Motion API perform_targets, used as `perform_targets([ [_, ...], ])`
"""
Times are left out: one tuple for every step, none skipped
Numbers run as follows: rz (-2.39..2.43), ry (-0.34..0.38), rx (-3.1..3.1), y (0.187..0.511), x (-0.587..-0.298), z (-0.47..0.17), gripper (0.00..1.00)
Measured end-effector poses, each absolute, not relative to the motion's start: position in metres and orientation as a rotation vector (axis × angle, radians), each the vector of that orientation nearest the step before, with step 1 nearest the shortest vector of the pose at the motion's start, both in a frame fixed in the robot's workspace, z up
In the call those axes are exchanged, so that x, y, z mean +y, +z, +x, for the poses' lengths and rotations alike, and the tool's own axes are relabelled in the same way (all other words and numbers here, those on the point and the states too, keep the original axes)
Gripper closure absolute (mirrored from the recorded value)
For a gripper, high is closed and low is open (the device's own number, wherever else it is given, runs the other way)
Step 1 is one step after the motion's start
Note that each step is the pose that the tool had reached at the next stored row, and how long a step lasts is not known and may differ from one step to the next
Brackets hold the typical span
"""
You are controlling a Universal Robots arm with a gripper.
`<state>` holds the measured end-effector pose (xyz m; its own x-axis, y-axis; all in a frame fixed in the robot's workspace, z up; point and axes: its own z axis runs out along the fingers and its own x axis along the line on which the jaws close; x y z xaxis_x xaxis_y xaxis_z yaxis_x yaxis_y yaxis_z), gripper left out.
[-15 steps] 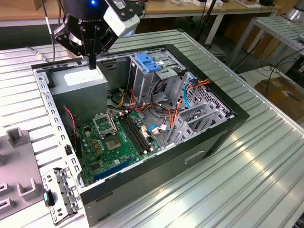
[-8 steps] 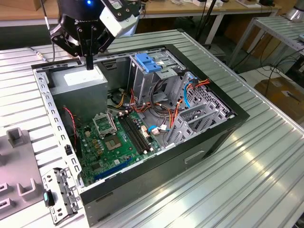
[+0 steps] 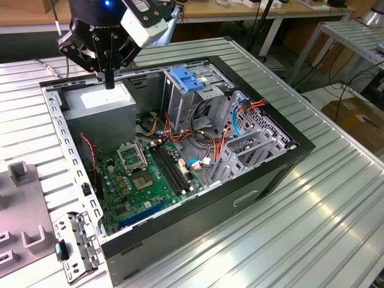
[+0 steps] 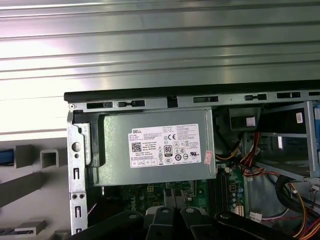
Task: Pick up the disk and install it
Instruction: 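Reach for the disk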
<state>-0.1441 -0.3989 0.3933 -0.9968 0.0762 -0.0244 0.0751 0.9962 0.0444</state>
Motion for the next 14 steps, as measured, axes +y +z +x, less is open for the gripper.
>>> perform_targets([
  [0.118, 0.068, 3.113, 0.393, -0.399, -0.145, 0.89],
  [0.118, 0.068, 3.113, 0.393, -0.399, -0.146, 0.89],
  [0.118, 0.068, 3.112, 0.393, -0.399, -0.146, 0.89],
  [0.118, 0.068, 3.113, 0.393, -0.399, -0.147, 0.89],
  [0.118, 0.068, 3.112, 0.393, -0.399, -0.148, 0.89],
  [0.118, 0.068, 3.112, 0.393, -0.399, -0.15, 0.89],
  [0.118, 0.068, 3.113, 0.393, -0.399, -0.15, 0.89],
  [0.118, 0.068, 3.112, 0.393, -0.399, -0.151, 0.89],
  [0.118, 0.068, 3.112, 0.393, -0.399, -0.152, 0.89],
  [0.118, 0.068, 3.113, 0.393, -0.399, -0.153, 0.89],
  [0.118, 0.068, 3.112, 0.393, -0.399, -0.153, 0.89],
  [0.118, 0.068, 3.112, 0.393, -0.399, -0.154, 0.89],
  [0.118, 0.068, 3.112, 0.393, -0.399, -0.155, 0.89],
  [0.118, 0.068, 3.112, 0.393, -0.399, -0.155, 0.89],
])
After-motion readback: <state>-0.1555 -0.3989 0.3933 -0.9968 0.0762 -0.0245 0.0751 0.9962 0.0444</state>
